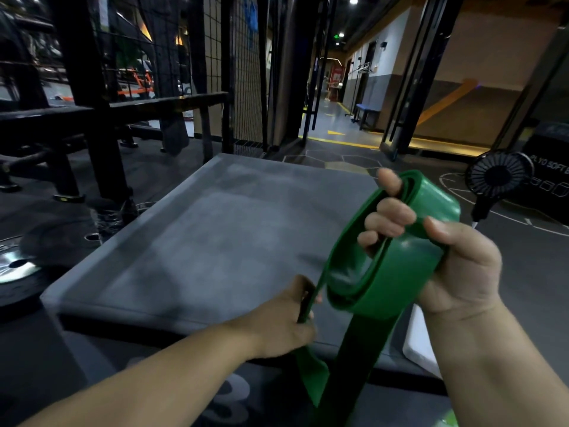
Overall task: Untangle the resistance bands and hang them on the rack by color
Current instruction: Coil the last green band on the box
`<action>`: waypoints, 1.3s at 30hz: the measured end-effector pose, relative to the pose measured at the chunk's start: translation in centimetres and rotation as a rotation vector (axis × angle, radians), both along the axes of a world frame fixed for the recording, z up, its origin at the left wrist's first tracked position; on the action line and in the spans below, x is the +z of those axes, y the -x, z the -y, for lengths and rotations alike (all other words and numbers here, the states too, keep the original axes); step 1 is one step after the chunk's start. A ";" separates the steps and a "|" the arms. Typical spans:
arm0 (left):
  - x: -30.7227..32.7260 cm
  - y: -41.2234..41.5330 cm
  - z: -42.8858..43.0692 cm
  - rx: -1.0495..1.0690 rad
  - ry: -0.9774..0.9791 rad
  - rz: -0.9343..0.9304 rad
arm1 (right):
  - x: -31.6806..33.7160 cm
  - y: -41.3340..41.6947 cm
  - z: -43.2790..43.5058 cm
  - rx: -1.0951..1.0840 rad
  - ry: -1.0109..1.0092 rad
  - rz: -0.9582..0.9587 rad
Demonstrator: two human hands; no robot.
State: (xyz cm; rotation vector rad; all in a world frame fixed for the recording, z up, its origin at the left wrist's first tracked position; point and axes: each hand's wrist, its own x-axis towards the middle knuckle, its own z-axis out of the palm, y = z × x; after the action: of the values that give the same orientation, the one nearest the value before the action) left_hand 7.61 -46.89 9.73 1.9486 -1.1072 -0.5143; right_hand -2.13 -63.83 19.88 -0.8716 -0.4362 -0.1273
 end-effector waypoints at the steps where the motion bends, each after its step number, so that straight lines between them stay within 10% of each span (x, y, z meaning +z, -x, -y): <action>1: -0.3 0.0 0.0 0.017 -0.028 0.016 | 0.2 0.1 0.2 -0.024 0.006 0.029; 6: -0.6 -0.3 0.3 0.167 -0.142 0.083 | 0.9 0.7 1.4 -0.072 -0.024 0.106; 13: 1.2 0.4 0.3 0.330 0.282 -0.720 | 1.2 0.9 1.4 -0.181 -0.009 0.202; 25: 3.8 -3.3 -3.4 -0.242 0.551 -0.878 | 1.3 1.5 5.7 -0.424 -0.306 0.178; 32: 4.4 -1.5 -2.6 -0.008 0.242 -0.621 | 0.3 0.2 3.7 -0.532 -0.276 0.086; 39: 3.5 0.0 -2.1 -0.224 0.132 -0.682 | -1.8 -2.0 0.7 -0.735 -0.025 -0.184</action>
State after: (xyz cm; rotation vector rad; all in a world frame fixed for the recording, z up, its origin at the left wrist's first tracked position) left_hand 7.56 -44.83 13.27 1.3695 -0.8782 -1.0982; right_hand -0.16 -64.57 18.08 -0.9763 0.0749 -0.7194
